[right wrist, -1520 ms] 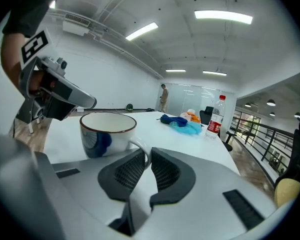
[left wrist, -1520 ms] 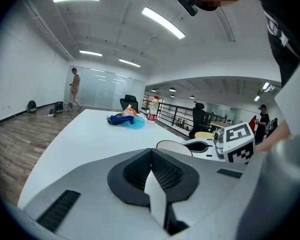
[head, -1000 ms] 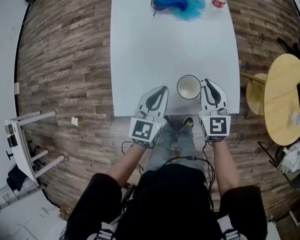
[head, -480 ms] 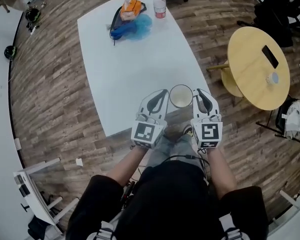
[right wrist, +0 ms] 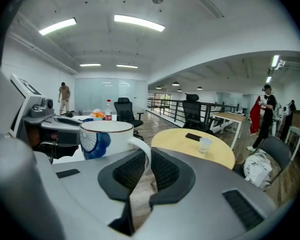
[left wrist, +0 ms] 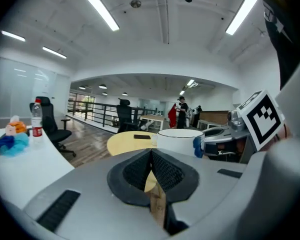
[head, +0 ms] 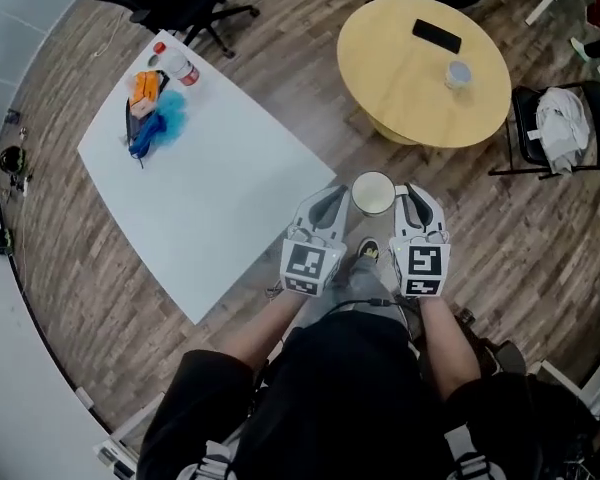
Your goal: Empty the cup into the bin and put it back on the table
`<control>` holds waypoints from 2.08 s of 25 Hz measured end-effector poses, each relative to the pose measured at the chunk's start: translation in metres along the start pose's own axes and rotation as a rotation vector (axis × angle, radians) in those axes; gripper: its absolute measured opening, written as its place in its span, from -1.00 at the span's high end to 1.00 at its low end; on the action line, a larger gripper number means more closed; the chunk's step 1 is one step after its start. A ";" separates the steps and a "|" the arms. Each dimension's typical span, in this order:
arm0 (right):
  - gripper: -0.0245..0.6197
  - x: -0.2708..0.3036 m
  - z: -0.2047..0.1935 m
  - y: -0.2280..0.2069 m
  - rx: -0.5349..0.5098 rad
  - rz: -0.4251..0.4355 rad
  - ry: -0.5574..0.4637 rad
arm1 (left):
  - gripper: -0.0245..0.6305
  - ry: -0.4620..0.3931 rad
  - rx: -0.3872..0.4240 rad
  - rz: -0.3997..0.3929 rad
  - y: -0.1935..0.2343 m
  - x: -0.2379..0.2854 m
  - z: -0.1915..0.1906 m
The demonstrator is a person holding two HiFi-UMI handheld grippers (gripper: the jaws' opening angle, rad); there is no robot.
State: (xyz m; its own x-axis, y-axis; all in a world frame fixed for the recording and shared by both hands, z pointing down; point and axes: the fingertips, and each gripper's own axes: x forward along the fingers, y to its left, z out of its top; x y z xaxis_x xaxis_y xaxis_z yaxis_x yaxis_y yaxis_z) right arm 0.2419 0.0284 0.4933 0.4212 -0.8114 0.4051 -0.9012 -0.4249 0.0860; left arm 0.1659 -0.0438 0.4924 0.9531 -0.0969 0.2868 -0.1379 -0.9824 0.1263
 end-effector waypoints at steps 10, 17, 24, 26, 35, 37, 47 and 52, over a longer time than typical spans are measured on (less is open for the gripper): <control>0.78 -0.045 -0.092 -0.164 -0.154 -0.289 0.224 | 0.85 0.224 -0.055 -0.253 -0.144 0.139 -0.078; 0.78 -0.062 -0.123 -0.240 -0.377 -0.431 0.364 | 0.85 0.324 -0.094 -0.373 -0.198 0.179 -0.127; 0.79 -0.058 -0.127 -0.273 -0.532 -0.501 0.422 | 0.86 0.263 -0.021 -0.444 -0.227 0.208 -0.123; 0.79 -0.057 -0.127 -0.280 -0.566 -0.507 0.433 | 0.86 0.254 -0.016 -0.454 -0.231 0.210 -0.124; 0.79 -0.066 -0.126 -0.300 -0.779 -0.529 0.501 | 0.85 0.248 0.014 -0.450 -0.223 0.206 -0.135; 0.79 -0.068 -0.127 -0.300 -0.819 -0.523 0.513 | 0.86 0.248 0.021 -0.447 -0.220 0.205 -0.138; 0.79 -0.067 -0.135 -0.301 -1.009 -0.494 0.547 | 0.85 0.246 0.024 -0.427 -0.215 0.203 -0.146; 0.79 -0.067 -0.136 -0.304 -0.962 -0.502 0.527 | 0.85 0.246 0.027 -0.421 -0.214 0.203 -0.144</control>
State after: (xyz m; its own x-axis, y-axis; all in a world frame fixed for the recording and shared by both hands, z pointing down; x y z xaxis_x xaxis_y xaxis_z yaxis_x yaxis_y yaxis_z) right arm 0.4739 0.2667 0.5639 0.8549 -0.2830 0.4347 -0.4508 0.0092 0.8926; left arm 0.3506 0.1699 0.6603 0.8322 0.3470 0.4324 0.2556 -0.9322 0.2561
